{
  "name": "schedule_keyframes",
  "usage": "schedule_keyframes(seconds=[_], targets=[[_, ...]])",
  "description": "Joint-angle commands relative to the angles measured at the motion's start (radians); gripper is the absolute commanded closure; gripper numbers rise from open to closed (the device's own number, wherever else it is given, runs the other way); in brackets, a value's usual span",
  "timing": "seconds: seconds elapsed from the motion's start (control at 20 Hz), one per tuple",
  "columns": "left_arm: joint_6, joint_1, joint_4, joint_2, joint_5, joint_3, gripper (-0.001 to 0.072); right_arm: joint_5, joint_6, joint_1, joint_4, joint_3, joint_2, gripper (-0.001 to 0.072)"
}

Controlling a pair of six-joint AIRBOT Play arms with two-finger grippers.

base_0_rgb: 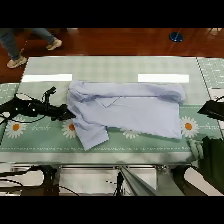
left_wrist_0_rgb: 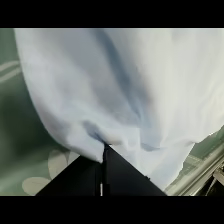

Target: Fold the shirts.

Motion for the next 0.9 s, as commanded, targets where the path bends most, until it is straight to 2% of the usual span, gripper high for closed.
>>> schedule_keyframes(seconds=[0.0,0.1,0.15,0.25,0.5,0.65,0.85], targets=[[0.008,0.007,-0.006,-0.001,-0.053,0.001,0.0682,0.078,0.002,-0.048,-0.040,-0.034,0.001,0.0161],[0.023,0.010,-0.007,0.002,-0.069,0.001,0.0682,0.121,0.001,-0.132,0.039,-0.110,0.001,0.0148],[0.027,0.009,-0.008,0.003,-0.073,0.001,0.0682,0.132,0.000,-0.168,0.083,-0.155,0.001,0.0108],[0.034,0.009,-0.011,0.003,-0.076,0.001,0.0681,0.142,-0.010,-0.193,0.110,-0.233,0.001,0.0107],[0.049,0.009,-0.014,0.003,-0.075,0.001,0.0681,0.051,-0.048,-0.193,0.179,-0.346,0.001,0.0114],[0.049,0.009,-0.014,0.003,-0.075,0.001,0.0681,-0.006,-0.063,-0.192,0.261,-0.372,0.001,0.0115],[0.052,0.009,-0.014,0.003,-0.075,0.001,0.0681,-0.050,-0.062,-0.192,0.291,-0.374,0.001,0.0116]])
